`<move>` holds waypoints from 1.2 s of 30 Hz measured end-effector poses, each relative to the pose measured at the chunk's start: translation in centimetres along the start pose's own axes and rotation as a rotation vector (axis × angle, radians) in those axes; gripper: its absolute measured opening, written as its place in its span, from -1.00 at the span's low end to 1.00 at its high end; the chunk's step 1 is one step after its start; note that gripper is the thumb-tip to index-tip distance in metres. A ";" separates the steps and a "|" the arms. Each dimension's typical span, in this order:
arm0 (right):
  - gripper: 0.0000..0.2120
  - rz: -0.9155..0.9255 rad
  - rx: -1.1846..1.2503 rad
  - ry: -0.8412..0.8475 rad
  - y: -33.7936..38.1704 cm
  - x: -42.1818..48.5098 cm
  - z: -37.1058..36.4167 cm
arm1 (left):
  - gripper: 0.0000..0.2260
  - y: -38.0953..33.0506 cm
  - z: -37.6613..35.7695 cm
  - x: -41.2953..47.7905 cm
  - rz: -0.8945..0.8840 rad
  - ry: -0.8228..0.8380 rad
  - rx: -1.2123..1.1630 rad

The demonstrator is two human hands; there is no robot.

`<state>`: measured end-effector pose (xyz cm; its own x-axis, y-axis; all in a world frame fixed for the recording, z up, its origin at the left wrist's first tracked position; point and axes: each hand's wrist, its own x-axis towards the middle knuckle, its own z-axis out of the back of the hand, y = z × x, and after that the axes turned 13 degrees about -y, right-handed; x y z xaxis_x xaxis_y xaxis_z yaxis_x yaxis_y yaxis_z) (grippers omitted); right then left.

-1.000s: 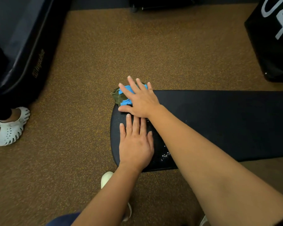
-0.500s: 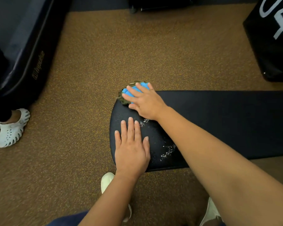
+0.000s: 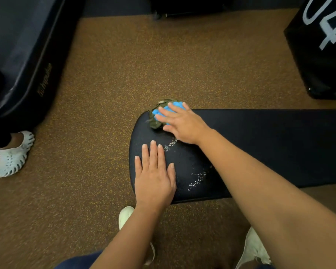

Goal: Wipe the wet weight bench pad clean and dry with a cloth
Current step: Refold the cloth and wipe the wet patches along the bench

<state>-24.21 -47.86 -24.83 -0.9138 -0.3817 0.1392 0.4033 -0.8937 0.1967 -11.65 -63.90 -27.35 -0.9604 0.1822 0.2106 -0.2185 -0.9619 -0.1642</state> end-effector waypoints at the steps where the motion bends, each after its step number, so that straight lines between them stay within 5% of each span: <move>1: -0.56 -0.070 -0.001 0.007 -0.2 0.0 0.2 | -0.43 0.0 0.0 0.0 0.003 0.000 -0.001; 8: -0.59 -0.017 0.105 0.003 -0.7 -2.5 0.8 | -0.42 0.0 0.1 0.0 0.004 0.016 -0.007; 13: -0.57 -0.169 -0.009 -0.031 -0.6 -3.1 1.0 | -0.42 0.0 0.0 0.1 0.010 0.018 0.000; 18: -0.58 -0.005 0.042 -0.033 0.3 -5.3 1.1 | -0.41 0.0 0.0 0.2 0.014 0.031 0.006; 24: -0.54 -0.184 -0.171 -0.028 0.4 -4.7 1.3 | -0.38 0.2 0.6 0.4 -0.005 0.035 -0.022; 30: -0.50 -0.007 0.010 -0.125 1.1 -7.2 0.2 | -0.42 0.9 0.7 0.6 -0.025 0.021 -0.038; 36: -0.54 -0.266 -0.100 -0.121 1.8 -5.9 0.1 | -0.42 1.0 0.5 0.5 -0.020 0.015 -0.042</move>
<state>-18.10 -47.21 -25.22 -0.9716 -0.1060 0.2117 0.1388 -0.9794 0.1465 -12.24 -64.87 -26.95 -0.9583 0.2046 0.1998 -0.2444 -0.9486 -0.2010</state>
